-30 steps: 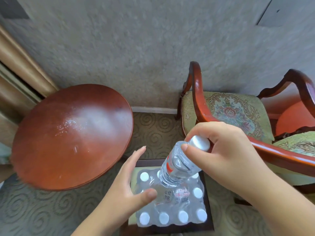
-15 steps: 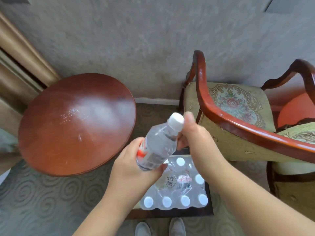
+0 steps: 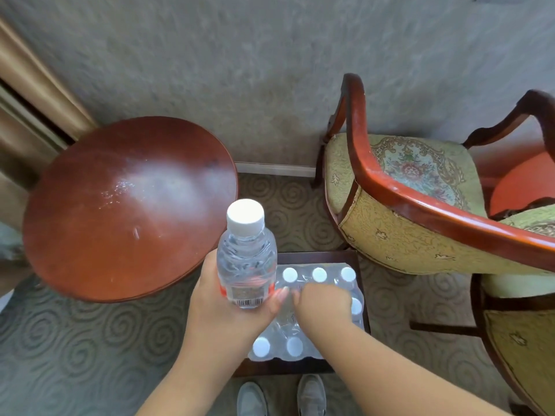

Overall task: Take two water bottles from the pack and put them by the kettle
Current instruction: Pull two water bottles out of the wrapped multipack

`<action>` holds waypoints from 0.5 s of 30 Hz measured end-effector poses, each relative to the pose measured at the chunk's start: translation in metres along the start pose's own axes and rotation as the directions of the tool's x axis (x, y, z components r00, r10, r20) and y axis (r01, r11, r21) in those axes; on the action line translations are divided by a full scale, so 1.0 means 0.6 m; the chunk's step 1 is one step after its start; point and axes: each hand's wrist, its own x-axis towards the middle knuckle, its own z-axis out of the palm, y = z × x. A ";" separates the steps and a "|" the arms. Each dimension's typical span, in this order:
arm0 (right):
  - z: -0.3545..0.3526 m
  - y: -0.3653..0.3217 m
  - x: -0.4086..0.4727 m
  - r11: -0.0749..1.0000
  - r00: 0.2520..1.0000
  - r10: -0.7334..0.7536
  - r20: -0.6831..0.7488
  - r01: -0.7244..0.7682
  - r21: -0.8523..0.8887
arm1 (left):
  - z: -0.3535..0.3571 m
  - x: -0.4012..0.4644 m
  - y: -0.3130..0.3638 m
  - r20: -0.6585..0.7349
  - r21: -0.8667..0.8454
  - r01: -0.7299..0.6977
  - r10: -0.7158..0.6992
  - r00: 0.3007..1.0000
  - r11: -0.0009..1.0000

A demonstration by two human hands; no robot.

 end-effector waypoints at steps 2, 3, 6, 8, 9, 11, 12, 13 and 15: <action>-0.001 -0.005 0.012 0.994 0.997 0.072 0.000 -0.072 0.082 | -0.003 -0.001 0.000 -0.005 0.004 -0.008 0.008 1.000 1.000; 0.000 -0.006 0.017 0.985 0.992 0.125 0.003 -0.124 0.119 | -0.004 -0.001 -0.001 -0.006 0.002 -0.006 0.006 1.000 1.000; 0.000 -0.019 0.016 0.989 0.990 0.131 0.048 -0.134 0.068 | -0.007 -0.004 -0.008 -0.006 -0.008 0.010 -0.010 1.000 1.000; 0.003 -0.025 0.006 0.995 0.994 0.094 0.061 -0.092 -0.030 | -0.007 -0.007 -0.009 0.002 -0.022 0.025 -0.025 1.000 0.999; 0.008 -0.023 0.001 0.997 0.998 0.052 0.034 -0.050 -0.061 | -0.007 -0.008 -0.010 0.004 -0.030 0.030 -0.030 1.000 0.999; 0.016 -0.011 -0.016 1.000 0.998 -0.013 -0.067 0.012 -0.018 | -0.009 -0.011 -0.014 0.010 -0.034 0.034 -0.034 0.999 0.999; 0.016 0.002 -0.027 0.999 0.990 -0.027 -0.136 0.033 0.041 | -0.010 -0.012 -0.015 0.014 -0.031 0.033 -0.032 0.999 0.999; 0.014 0.017 -0.042 0.990 0.978 -0.023 -0.207 0.052 0.133 | -0.012 -0.013 -0.016 0.016 -0.028 0.030 -0.030 0.999 0.999; -0.005 0.052 -0.081 0.938 0.943 0.036 -0.331 0.082 0.336 | -0.017 -0.012 -0.018 0.019 -0.024 0.024 -0.024 1.000 0.999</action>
